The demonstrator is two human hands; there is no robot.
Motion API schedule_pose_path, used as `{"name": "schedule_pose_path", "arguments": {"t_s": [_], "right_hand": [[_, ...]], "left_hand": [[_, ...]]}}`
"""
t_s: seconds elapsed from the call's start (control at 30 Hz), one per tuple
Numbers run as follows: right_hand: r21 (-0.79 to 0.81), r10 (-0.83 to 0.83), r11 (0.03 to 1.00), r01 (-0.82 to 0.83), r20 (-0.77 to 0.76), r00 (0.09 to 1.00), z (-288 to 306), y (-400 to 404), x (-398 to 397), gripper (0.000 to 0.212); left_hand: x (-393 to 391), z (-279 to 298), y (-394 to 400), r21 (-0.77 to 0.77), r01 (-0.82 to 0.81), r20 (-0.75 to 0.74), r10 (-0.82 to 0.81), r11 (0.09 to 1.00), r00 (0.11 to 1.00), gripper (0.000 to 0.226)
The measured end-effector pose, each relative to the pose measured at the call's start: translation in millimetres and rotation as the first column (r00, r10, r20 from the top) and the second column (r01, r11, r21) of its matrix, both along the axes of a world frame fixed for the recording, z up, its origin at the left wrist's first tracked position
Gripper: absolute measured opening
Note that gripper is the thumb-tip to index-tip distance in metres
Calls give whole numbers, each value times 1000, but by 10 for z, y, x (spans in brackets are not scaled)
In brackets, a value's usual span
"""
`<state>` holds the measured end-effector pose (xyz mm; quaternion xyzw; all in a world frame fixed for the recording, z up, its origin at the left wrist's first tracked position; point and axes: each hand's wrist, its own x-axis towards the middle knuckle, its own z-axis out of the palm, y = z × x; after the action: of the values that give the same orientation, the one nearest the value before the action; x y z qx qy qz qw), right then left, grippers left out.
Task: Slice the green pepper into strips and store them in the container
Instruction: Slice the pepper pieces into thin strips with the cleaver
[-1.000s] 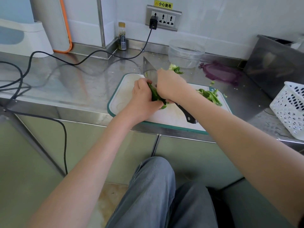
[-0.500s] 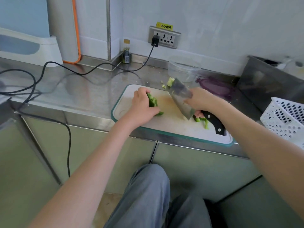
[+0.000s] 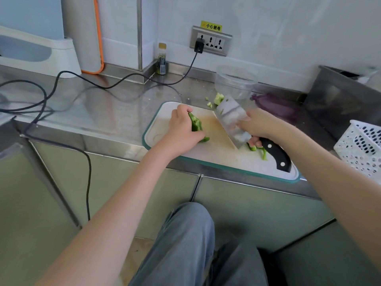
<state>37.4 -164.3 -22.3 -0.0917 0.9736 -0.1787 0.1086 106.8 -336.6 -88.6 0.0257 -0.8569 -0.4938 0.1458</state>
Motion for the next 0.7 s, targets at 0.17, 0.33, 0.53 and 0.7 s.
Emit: {"name": "schedule_pose_path", "arguments": {"t_s": [0.17, 0.33, 0.53, 0.7], "right_hand": [[-10, -124, 992, 124, -35, 992, 3, 203, 0, 47], [-116, -78, 992, 59, -167, 983, 175, 115, 99, 34], [-78, 47, 995, -59, -143, 989, 290, -130, 247, 13], [-135, -15, 991, 6, -62, 998, 175, -212, 317, 24]], "left_hand": [[4, -6, -1, -99, 87, 51, -82, 991, 995, 77], [1, -17, -1, -140, 160, 85, -149, 977, 985, 76], [-10, -31, -38, -12, 171, 65, -170, 985, 983, 78], [-34, -68, -41, -9, 108, 13, -108, 994, 994, 74]]}}
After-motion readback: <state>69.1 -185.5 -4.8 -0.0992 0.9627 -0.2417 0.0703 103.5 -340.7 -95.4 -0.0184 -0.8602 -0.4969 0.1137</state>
